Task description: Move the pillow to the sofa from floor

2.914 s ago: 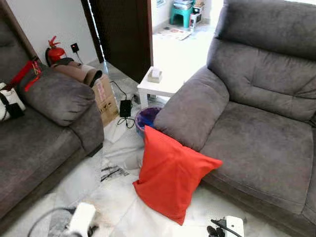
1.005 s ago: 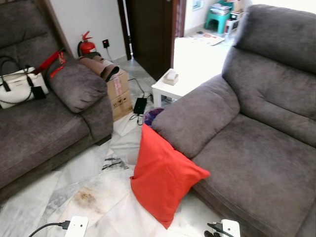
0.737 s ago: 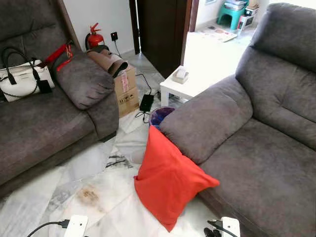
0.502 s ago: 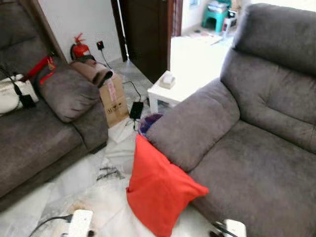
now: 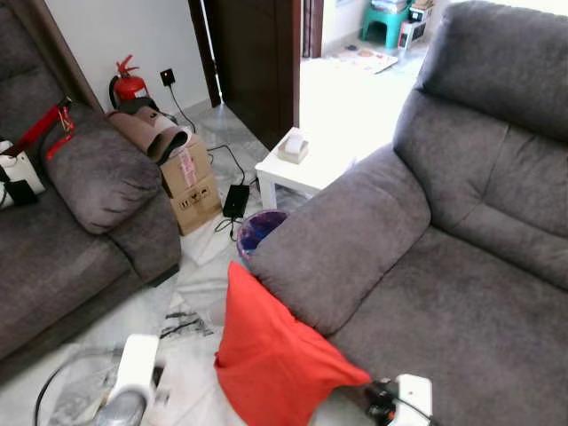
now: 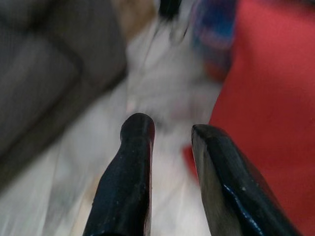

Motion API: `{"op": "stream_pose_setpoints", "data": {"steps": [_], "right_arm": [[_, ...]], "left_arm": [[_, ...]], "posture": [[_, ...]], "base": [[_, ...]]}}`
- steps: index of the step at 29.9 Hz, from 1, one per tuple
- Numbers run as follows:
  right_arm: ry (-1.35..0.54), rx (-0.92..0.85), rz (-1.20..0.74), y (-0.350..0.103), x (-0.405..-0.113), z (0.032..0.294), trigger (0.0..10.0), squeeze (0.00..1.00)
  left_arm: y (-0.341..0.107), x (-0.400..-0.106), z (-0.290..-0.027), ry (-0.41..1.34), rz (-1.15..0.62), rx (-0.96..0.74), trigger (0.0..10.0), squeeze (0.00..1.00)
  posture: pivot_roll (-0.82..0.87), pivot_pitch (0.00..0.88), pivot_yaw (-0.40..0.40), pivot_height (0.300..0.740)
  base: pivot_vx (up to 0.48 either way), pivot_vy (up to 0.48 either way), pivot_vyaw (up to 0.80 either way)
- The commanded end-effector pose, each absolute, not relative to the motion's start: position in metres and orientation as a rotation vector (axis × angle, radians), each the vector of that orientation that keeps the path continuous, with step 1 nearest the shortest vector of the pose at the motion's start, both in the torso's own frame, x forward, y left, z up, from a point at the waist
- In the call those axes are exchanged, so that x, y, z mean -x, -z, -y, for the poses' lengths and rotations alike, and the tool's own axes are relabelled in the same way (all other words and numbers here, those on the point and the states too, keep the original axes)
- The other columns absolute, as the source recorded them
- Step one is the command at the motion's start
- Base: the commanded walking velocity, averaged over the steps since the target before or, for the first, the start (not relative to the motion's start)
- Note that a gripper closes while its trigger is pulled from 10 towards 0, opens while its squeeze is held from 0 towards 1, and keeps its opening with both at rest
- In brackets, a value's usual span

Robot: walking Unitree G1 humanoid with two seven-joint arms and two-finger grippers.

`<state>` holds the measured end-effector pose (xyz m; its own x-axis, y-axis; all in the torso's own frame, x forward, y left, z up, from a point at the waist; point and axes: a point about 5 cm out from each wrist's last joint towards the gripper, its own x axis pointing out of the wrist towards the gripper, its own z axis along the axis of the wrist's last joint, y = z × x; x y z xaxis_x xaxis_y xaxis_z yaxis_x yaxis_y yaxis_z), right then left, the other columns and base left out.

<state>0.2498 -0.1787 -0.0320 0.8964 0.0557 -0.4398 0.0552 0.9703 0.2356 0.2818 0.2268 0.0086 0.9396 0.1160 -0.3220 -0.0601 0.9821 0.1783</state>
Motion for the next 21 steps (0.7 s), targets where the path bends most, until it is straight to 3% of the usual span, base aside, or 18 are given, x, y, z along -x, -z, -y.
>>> {"op": "stream_pose_setpoints", "data": {"steps": [1,10,11,12,21], "right_arm": [[0.005,-0.293,-0.408,0.028,-0.251,0.175,10.0,0.0],[-0.03,-0.32,-0.238,0.007,-0.265,0.178,10.0,0.0],[-0.07,-0.322,-0.216,0.005,-0.265,0.173,10.0,0.11],[-0.074,-0.323,-0.209,0.004,-0.264,0.173,10.0,1.0],[-0.122,-0.317,-0.214,0.005,-0.263,0.167,10.0,1.0]], "left_arm": [[-0.004,-0.275,-0.225,-0.06,-0.333,-0.179,10.0,0.0],[-0.014,-0.274,-0.21,0.003,-0.204,-0.173,10.0,0.0],[-0.016,-0.273,-0.209,0.011,-0.185,-0.171,10.0,0.0],[-0.017,-0.273,-0.209,0.011,-0.178,-0.172,10.0,0.0],[-0.027,-0.278,-0.211,0.015,-0.145,-0.183,10.0,0.0]], "posture": [[-0.03,0.126,0.067,0.74],[-0.04,0.117,0.074,0.74],[-0.04,0.116,0.073,0.74],[-0.04,0.112,0.073,0.74],[-0.04,0.102,0.08,0.74]], "base": [[0.0,0.0,0.0],[0.0,0.0,0.0],[0.0,0.0,0.0],[0.0,0.0,0.0],[0.0,0.0,0.0]]}}
